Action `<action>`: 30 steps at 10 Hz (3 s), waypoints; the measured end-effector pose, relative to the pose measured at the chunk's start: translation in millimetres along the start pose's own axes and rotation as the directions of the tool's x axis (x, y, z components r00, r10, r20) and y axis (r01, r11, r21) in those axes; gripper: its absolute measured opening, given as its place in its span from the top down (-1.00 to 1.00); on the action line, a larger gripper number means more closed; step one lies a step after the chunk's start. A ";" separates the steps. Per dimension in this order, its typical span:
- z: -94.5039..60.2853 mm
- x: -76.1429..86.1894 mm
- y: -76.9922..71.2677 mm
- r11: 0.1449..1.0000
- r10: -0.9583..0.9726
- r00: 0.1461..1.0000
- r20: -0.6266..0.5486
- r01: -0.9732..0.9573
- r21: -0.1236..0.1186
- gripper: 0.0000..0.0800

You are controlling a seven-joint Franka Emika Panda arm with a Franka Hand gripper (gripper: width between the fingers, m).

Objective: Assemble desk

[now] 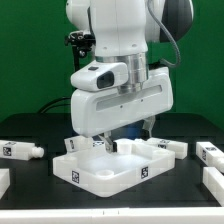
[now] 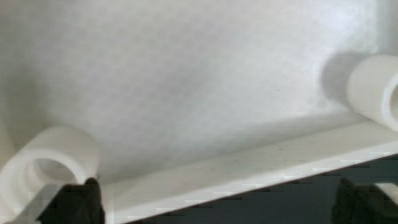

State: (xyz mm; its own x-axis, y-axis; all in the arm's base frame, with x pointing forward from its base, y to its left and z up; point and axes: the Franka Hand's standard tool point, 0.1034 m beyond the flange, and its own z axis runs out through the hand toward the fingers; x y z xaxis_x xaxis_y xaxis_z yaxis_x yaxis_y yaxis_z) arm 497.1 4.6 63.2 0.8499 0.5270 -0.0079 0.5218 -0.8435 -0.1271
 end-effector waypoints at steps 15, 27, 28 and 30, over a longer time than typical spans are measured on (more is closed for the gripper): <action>43.0 -28.4 111.3 0.993 -0.107 0.994 0.012 0.108 -0.046 -0.62; 34.4 0.7 116.7 0.849 0.527 0.849 -0.042 -0.528 -0.005 0.87; 32.5 12.0 117.7 0.803 0.596 0.802 -0.042 -0.596 0.008 0.87; 36.2 17.4 110.5 0.726 0.687 0.724 -0.063 -0.688 0.001 0.87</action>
Offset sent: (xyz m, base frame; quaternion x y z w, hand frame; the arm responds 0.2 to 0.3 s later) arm 0.0338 -0.0855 -0.0055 0.0068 -0.0260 -0.0826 0.9962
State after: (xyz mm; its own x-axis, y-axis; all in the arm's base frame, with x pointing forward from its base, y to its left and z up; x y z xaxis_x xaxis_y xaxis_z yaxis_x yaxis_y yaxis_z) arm 566.9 -75.7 13.1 0.9785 -0.2040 -0.0307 -0.2060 -0.9746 -0.0876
